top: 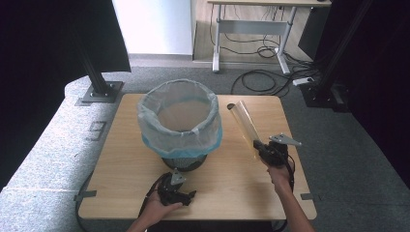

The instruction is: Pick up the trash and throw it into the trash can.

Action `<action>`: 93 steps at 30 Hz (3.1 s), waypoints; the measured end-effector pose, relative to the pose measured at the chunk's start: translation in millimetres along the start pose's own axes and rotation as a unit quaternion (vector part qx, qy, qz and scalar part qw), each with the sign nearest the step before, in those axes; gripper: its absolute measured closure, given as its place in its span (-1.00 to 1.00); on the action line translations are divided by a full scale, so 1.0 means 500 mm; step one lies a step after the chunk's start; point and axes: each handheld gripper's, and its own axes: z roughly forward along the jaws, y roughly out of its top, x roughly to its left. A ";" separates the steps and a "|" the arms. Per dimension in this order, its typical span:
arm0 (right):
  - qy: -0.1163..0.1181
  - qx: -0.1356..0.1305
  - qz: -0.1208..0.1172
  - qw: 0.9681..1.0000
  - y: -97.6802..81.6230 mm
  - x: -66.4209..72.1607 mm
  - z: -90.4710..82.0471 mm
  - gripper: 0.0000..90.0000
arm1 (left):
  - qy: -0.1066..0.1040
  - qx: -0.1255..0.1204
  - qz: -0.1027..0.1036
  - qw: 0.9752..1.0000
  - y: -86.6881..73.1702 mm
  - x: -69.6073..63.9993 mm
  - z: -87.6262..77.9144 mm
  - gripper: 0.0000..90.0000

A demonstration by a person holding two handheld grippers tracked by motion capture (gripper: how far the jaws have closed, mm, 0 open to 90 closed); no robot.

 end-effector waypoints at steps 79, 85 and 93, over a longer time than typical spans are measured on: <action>0.060 -0.130 0.000 0.990 0.124 0.080 -0.095 0.95 | -0.001 -0.001 -0.001 1.000 0.000 0.000 0.000 -0.67; 0.064 -0.137 -0.011 0.988 0.152 0.098 -0.100 0.95 | -0.001 -0.001 -0.001 1.000 0.000 0.000 0.000 -0.67; 0.075 -0.146 -0.026 0.986 0.205 0.139 -0.097 0.95 | -0.002 0.001 0.000 1.000 0.000 0.000 0.000 -0.67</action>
